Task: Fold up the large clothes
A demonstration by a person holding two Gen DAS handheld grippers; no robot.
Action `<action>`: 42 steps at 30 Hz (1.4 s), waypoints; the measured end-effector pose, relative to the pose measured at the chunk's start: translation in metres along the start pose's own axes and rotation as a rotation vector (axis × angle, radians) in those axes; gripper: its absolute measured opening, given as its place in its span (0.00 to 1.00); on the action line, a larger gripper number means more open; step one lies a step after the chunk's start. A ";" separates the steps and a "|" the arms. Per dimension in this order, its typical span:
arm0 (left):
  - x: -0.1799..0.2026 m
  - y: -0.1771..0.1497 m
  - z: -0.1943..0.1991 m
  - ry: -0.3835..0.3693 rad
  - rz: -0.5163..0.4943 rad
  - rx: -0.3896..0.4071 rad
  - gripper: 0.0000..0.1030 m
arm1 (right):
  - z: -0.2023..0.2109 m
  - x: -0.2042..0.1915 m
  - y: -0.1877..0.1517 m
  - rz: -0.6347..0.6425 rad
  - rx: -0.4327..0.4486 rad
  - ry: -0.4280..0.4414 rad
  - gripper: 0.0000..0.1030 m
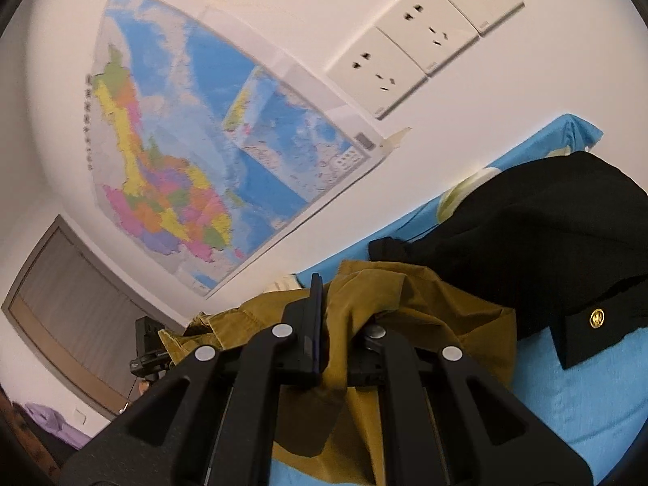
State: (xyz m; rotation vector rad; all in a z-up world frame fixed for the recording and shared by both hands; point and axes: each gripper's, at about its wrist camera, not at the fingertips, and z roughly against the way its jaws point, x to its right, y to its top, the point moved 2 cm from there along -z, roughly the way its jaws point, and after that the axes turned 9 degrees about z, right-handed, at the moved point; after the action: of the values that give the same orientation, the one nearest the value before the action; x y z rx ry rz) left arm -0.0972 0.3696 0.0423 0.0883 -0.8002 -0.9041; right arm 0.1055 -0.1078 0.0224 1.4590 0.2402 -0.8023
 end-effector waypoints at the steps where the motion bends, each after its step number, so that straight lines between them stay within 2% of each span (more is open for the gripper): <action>1: -0.001 0.003 -0.003 0.006 0.001 -0.004 0.06 | -0.003 0.003 0.002 -0.005 -0.003 -0.004 0.06; 14: -0.016 0.030 -0.054 0.089 0.064 -0.049 0.07 | -0.053 0.051 0.007 -0.098 -0.087 -0.109 0.07; 17: -0.017 0.036 -0.068 0.125 0.062 -0.053 0.07 | -0.062 0.065 0.005 -0.141 -0.096 -0.142 0.09; 20: -0.015 0.039 -0.077 0.164 0.042 -0.049 0.08 | -0.066 0.063 0.002 -0.121 -0.109 -0.181 0.15; 21: -0.014 0.039 -0.080 0.173 0.040 -0.049 0.08 | -0.064 0.060 0.002 -0.117 -0.103 -0.180 0.27; 22: -0.015 0.039 -0.083 0.183 0.038 -0.050 0.09 | -0.062 0.058 0.001 -0.119 -0.092 -0.173 0.47; 23: -0.016 0.040 -0.085 0.189 0.041 -0.051 0.09 | -0.056 0.054 0.001 -0.115 -0.070 -0.172 0.57; 24: -0.018 0.040 -0.086 0.191 0.048 -0.053 0.09 | -0.048 0.046 0.002 -0.084 -0.037 -0.181 0.61; 27: -0.023 0.040 -0.091 0.203 0.066 -0.058 0.09 | -0.027 0.017 -0.001 0.018 0.018 -0.190 0.61; 28: -0.023 0.040 -0.092 0.206 0.066 -0.057 0.09 | -0.026 0.004 -0.005 0.068 0.010 -0.175 0.60; 31: -0.022 0.041 -0.092 0.211 0.073 -0.057 0.09 | -0.044 -0.040 -0.030 0.266 -0.094 -0.171 0.60; 35: -0.019 0.042 -0.089 0.205 0.094 -0.050 0.10 | -0.093 -0.067 -0.059 0.442 -0.221 -0.230 0.57; 38: -0.017 0.039 -0.079 0.178 0.117 -0.040 0.17 | -0.136 -0.058 -0.074 0.513 -0.299 -0.309 0.50; 40: -0.010 0.034 -0.061 0.101 0.135 0.002 0.42 | -0.152 -0.044 -0.075 0.475 -0.322 -0.328 0.45; 41: -0.005 0.031 -0.049 0.061 0.125 0.042 0.59 | -0.158 -0.037 -0.074 0.455 -0.329 -0.337 0.43; 42: 0.004 0.025 -0.031 0.054 0.092 0.111 0.67 | -0.162 -0.033 -0.074 0.452 -0.329 -0.347 0.42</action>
State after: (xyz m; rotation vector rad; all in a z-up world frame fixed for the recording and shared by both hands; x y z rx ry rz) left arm -0.0587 0.3748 0.0324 0.1710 -0.7973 -0.7673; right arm 0.0878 0.0613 -0.0385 0.9907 -0.2093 -0.5966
